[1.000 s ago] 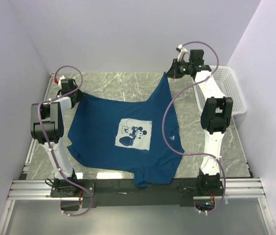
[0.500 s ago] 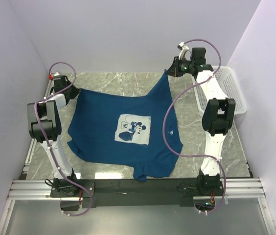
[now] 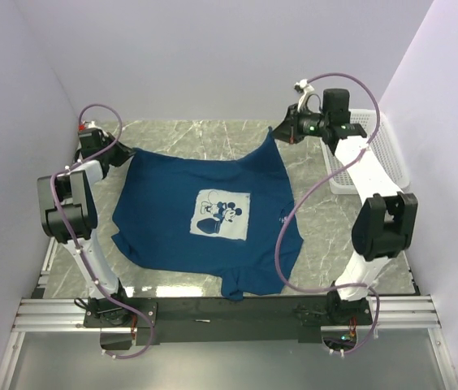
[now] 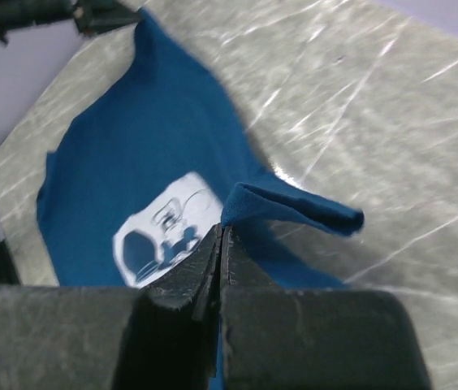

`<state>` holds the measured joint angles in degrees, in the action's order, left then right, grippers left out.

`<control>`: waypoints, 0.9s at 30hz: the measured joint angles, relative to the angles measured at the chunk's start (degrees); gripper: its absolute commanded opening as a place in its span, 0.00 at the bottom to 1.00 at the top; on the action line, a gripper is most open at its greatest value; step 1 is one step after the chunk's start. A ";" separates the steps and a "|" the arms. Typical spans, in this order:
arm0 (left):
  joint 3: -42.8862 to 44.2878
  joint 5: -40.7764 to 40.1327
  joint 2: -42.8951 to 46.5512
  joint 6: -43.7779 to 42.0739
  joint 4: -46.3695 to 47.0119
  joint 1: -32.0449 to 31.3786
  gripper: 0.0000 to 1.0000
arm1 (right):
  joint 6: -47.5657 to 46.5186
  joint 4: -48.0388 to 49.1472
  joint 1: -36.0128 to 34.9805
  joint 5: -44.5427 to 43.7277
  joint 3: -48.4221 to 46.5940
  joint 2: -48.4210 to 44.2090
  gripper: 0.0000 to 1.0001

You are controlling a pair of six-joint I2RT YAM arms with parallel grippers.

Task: Fold and stack the t-shirts
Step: Fold the tshirt

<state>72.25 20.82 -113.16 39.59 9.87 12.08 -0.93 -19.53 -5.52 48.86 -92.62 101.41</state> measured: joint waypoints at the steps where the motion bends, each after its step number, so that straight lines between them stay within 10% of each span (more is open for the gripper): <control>1: -0.11 0.39 0.11 -0.17 0.00 0.13 0.00 | -0.24 -0.04 -0.31 0.11 1.22 -1.05 0.00; 27: -11.80 0.22 9.20 -1.01 -0.31 4.52 0.00 | -6.88 -2.64 -1.36 -2.23 16.31 -13.38 0.00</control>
<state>60.45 21.04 -103.96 38.59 9.56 16.60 -7.81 -22.17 -6.87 46.63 -76.31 88.03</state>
